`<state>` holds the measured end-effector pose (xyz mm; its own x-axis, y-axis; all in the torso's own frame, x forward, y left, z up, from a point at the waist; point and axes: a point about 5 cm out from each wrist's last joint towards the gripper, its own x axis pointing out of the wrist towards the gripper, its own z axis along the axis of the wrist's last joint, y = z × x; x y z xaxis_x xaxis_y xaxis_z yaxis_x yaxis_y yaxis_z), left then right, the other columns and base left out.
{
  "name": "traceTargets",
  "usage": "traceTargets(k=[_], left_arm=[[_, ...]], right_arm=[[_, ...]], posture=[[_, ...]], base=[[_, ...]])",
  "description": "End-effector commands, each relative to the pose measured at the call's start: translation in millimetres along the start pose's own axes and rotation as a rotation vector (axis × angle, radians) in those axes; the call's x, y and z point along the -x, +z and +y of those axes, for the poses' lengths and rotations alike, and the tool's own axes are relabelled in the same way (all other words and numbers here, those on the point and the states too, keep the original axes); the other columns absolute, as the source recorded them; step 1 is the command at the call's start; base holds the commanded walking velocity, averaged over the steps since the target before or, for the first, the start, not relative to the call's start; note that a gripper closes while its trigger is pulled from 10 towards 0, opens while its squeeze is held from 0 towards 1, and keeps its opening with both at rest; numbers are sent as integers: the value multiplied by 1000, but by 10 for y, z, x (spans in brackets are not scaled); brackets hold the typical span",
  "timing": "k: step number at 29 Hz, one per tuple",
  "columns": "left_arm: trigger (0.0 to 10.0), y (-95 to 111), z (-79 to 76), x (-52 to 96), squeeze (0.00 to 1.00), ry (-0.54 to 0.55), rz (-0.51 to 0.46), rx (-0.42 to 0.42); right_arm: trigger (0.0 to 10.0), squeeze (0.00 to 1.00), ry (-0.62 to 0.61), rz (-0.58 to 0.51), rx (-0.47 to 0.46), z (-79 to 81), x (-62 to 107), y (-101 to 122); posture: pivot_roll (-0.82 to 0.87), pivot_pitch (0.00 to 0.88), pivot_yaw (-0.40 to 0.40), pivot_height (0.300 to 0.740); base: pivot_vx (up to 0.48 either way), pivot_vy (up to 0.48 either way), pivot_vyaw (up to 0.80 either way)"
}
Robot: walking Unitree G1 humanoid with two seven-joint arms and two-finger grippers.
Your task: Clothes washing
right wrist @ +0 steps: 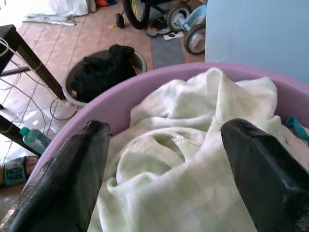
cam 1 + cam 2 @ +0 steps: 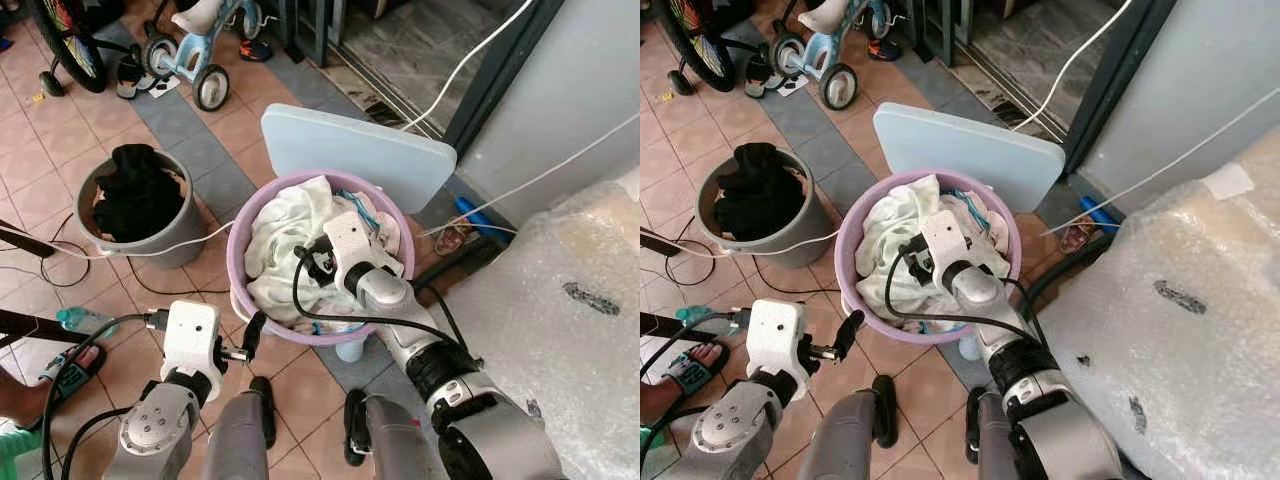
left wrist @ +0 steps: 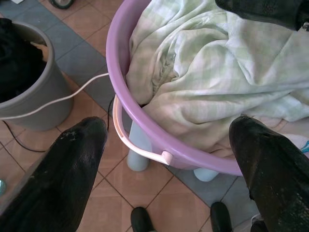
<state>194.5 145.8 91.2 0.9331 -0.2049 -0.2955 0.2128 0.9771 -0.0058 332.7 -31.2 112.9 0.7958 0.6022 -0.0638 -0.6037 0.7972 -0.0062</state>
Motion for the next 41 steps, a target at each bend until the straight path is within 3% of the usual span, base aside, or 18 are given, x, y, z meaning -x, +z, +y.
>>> traceTargets(k=[1, 3, 4, 5, 6, 8, 9, 14, 15, 21, 23, 27, 35, 41], left_arm=[[10000, -40, 8, 25, 0, 6, 25, -1], [10000, -40, 9, 16, 0, 4, 25, -2], [10000, -41, 4, 4, 0, 2, 25, -2], [10000, -41, 4, 4, 0, 2, 25, -2], [10000, -39, 1, -6, 0, 0, 25, -4], [10000, -38, 0, -11, 0, -1, 26, -4], [10000, -37, 2, -15, 0, -1, 26, -5], [10000, -37, 12, -17, 0, 2, 26, -7], [10000, -38, 13, -24, 0, 3, 26, -9], [10000, -39, 4, -48, 0, 0, 23, -10], [10000, -42, -2, -57, 0, -2, 23, -10], [10000, -45, -10, -69, 0, -3, 22, -10], [10000, -49, -10, -111, 0, 3, 15, -10], [10000, -46, -15, -138, 0, 8, 9, -8]], right_arm=[[10000, 1000, 20, -67, -11, 22, 39, 85], [10000, 1000, 22, -38, 39, 25, 48, 43], [10000, 1000, -15, 39, 120, -8, 50, -84], [10000, 1000, -15, 39, 120, -8, 50, -84], [10000, 420, -59, 90, 175, -53, 60, -176], [10000, 420, -75, 105, 186, -70, 66, -204], [10000, 0, -95, 143, 215, -83, 72, -260], [10000, 0, -166, 303, 259, -93, 114, -511], [10000, 0, -147, 373, 267, -40, 139, -647], [10000, 0, -94, 466, 257, 83, 198, -855], [0, 0, -63, 487, 225, 142, 225, -915], [0, 0, -41, 504, 199, 177, 257, -974], [0, 0, -48, 534, 167, 87, 375, -1083], [0, 0, -158, 513, 38, -59, 413, -1073]], posture=[[104, 332, 13, 740], [101, 330, 15, 740], [102, 329, 14, 740], [102, 329, 14, 740], [105, 327, 15, 740], [106, 327, 15, 740], [107, 326, 16, 740], [112, 317, 16, 740], [112, 314, 16, 740], [108, 306, 13, 740], [107, 302, 11, 740], [105, 297, 8, 740], [98, 287, -1, 740], [92, 281, -6, 740]], base=[[0, 0, 0], [0, 0, 0], [0, 0, 0], [0, 0, 0], [0, 0, 0], [0, 0, 0], [0, 0, 0], [0, 0, 0], [0, 0, 0], [0, 0, 0], [0, 0, 0], [0, 0, 0], [0, 0, 0], [0, 0, 0]])
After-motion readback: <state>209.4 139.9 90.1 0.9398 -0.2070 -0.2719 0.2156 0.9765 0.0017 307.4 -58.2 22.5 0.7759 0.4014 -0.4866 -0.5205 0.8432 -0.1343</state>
